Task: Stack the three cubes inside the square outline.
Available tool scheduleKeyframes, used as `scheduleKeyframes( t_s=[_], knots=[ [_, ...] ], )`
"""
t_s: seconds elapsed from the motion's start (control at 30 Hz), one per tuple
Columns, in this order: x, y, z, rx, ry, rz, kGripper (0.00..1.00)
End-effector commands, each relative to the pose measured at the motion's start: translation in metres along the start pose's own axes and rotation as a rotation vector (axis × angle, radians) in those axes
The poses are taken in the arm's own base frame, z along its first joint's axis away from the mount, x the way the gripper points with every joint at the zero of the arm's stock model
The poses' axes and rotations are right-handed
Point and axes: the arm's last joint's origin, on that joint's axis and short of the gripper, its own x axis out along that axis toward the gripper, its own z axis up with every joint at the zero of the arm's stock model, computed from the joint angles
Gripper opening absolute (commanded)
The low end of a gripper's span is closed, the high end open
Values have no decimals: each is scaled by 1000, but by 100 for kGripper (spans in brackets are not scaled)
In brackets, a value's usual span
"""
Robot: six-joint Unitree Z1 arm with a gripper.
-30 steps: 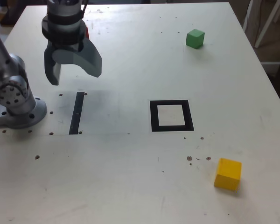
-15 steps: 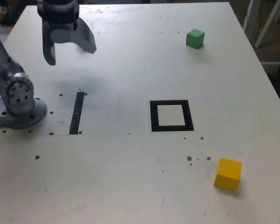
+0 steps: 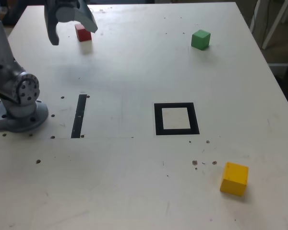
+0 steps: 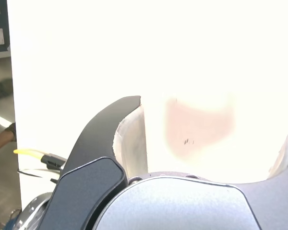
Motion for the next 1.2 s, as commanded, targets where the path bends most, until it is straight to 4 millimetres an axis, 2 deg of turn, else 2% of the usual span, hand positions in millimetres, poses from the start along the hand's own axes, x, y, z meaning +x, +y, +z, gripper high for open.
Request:
scheduleKeyframes(
  t_s=[0.0,0.23,0.5,1.17],
  knots=[
    [1,9,1,-11,-1,1,99],
    [10,45,8,-40,11,-16,99],
    [38,81,24,-62,45,-56,99],
    [65,132,59,-91,68,-105,96]
  ],
)
